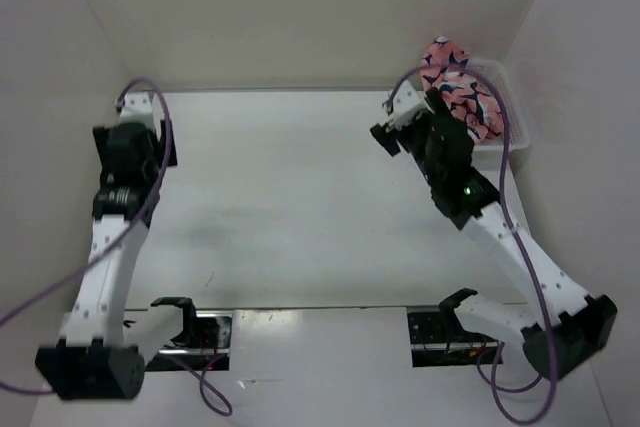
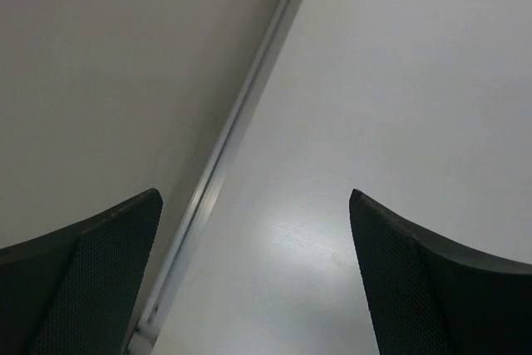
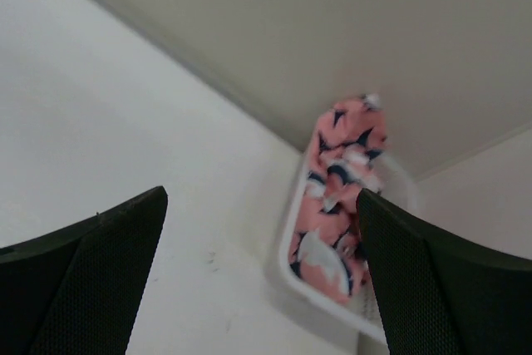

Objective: Fold and stack the shorts
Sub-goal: Grab the shorts from the pile

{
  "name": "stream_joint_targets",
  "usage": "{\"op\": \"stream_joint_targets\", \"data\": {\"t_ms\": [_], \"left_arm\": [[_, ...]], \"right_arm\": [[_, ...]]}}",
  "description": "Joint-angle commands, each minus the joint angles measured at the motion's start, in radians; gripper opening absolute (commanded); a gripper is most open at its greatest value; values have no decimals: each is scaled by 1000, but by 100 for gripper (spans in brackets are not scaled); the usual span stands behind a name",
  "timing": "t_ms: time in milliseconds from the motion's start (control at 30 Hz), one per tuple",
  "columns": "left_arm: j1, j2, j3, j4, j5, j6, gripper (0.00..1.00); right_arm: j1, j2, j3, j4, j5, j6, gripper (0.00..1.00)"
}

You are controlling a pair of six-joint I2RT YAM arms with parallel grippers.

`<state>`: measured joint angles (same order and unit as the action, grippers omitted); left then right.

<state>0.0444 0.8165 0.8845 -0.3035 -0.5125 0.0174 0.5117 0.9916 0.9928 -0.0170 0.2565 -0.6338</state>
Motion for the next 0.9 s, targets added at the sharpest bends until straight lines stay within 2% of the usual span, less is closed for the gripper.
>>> {"op": "stream_joint_targets", "data": {"t_ms": [0, 33, 67, 100, 133, 200, 233, 267, 333, 500, 567, 600, 733, 867], "left_arm": [[-6, 332, 245, -150, 181, -17, 100], [-17, 399, 305, -179, 239, -17, 100], [-27, 521, 365, -204, 258, -17, 100], [-47, 576, 471, -242, 276, -17, 100], [-57, 623, 519, -256, 301, -17, 100], [-77, 740, 594, -279, 379, -17, 100], [-95, 774, 657, -279, 400, -17, 100], [-95, 835, 683, -279, 443, -17, 100], [-106, 883, 712, -280, 489, -17, 100], [-51, 892, 553, -136, 499, -17, 100], [9, 860, 524, -160, 538, -17, 100], [27, 846, 513, -177, 613, -17, 100], [72, 738, 438, -203, 754, -17, 100], [133, 584, 312, -120, 767, -17, 100]], "right_arm": [[-114, 228, 177, -152, -57, 293, 99], [-165, 302, 339, -225, -124, 435, 99], [-223, 385, 434, -312, -188, 494, 99], [-319, 472, 536, -494, -230, 555, 99], [-364, 654, 740, -588, -287, 612, 99], [-436, 789, 869, -704, -339, 690, 99], [-476, 804, 869, -645, -329, 703, 99], [-489, 805, 856, -612, -272, 712, 99], [-525, 867, 892, -594, -255, 712, 99], [-581, 880, 868, -581, -221, 709, 99], [-590, 845, 819, -571, -205, 698, 99], [-590, 831, 790, -571, -204, 698, 99], [-590, 760, 719, -571, -232, 698, 99], [-599, 684, 623, -552, -198, 720, 99]]}}
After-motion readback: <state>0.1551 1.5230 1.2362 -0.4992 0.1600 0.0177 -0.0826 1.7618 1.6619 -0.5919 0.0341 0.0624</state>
